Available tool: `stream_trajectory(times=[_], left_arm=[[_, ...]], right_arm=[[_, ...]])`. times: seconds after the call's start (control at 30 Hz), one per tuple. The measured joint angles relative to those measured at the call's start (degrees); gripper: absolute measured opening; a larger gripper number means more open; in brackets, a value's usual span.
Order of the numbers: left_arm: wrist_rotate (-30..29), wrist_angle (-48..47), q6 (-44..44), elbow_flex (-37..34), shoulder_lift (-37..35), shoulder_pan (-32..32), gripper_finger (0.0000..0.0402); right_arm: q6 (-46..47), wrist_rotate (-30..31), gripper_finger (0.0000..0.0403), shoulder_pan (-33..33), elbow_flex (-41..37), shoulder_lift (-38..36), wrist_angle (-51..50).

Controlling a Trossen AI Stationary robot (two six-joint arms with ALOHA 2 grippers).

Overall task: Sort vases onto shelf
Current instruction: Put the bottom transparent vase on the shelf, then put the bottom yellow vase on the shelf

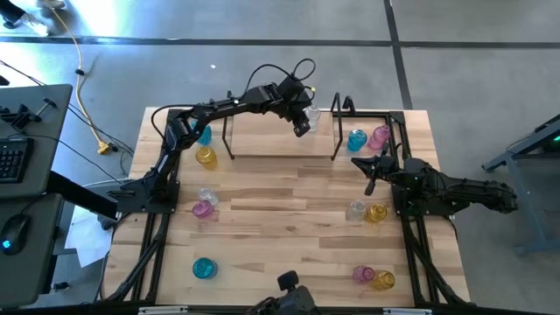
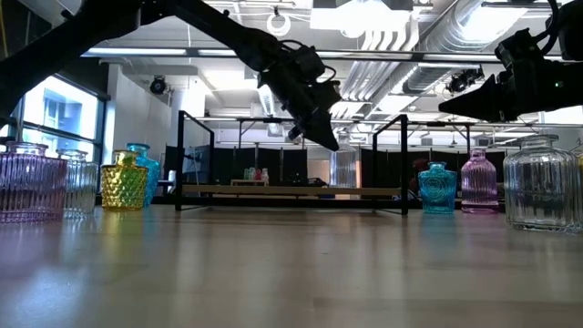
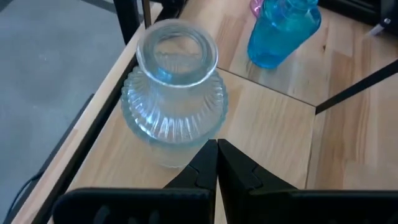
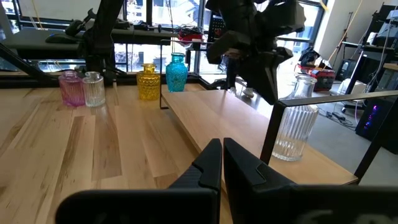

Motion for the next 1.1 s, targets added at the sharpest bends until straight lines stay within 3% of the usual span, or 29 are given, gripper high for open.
stream_trajectory(times=[0.37, 0.73, 1.1], left_arm=[[0.0, 1.0, 1.0, 0.0, -0.4, 0.2, 0.0000], [0.0, 3.6, 4.5, 0.0, -0.6, -3.8, 0.0000], [0.0, 13.1, 4.4, 0.0, -0.6, -7.2, 0.0000]], right_arm=[[0.0, 0.0, 0.0000, 0.0, 0.0, 0.0, 0.0], [0.0, 0.0, 0.0000, 0.0, 0.0, 0.0, 0.0], [0.0, 0.0, 0.0000, 0.0, 0.0, 0.0, 0.0]])
